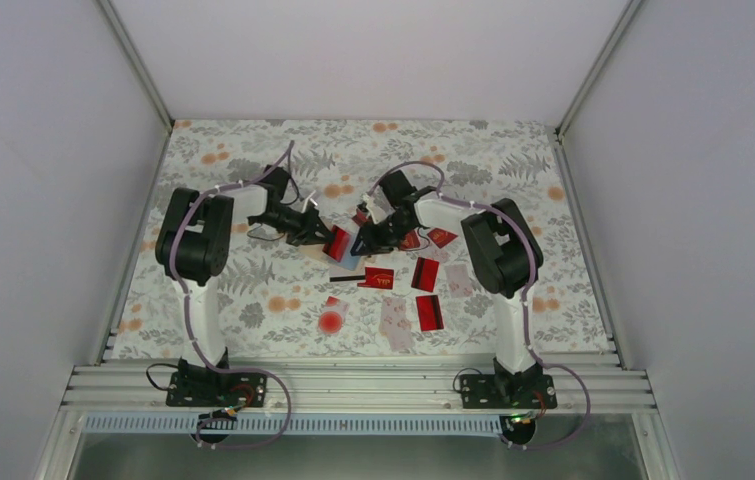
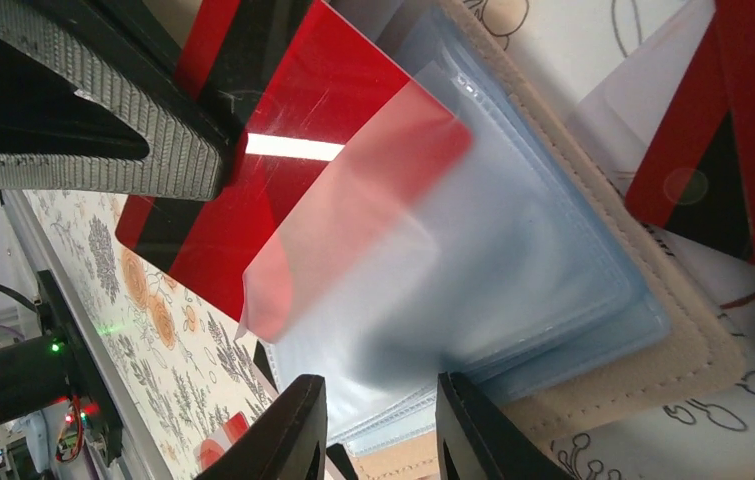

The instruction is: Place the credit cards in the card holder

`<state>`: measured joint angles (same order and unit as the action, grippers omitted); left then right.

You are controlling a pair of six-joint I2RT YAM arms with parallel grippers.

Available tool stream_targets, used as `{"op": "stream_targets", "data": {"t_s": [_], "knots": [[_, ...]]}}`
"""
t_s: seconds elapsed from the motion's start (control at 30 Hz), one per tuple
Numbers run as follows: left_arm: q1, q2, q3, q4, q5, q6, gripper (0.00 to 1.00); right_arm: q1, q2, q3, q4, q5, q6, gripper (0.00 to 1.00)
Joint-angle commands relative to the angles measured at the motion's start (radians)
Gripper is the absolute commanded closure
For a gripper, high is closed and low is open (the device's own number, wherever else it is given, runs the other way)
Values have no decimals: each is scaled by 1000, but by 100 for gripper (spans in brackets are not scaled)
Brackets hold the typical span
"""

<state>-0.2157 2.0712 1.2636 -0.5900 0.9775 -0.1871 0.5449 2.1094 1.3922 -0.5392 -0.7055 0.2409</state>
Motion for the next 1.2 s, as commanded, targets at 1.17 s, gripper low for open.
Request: {"op": "stream_targets", "data": {"t_s": [1.17], "knots": [[-101,89,45,42,-109,39,89,-29,-7,-106,-5,88,-1,96]]}}
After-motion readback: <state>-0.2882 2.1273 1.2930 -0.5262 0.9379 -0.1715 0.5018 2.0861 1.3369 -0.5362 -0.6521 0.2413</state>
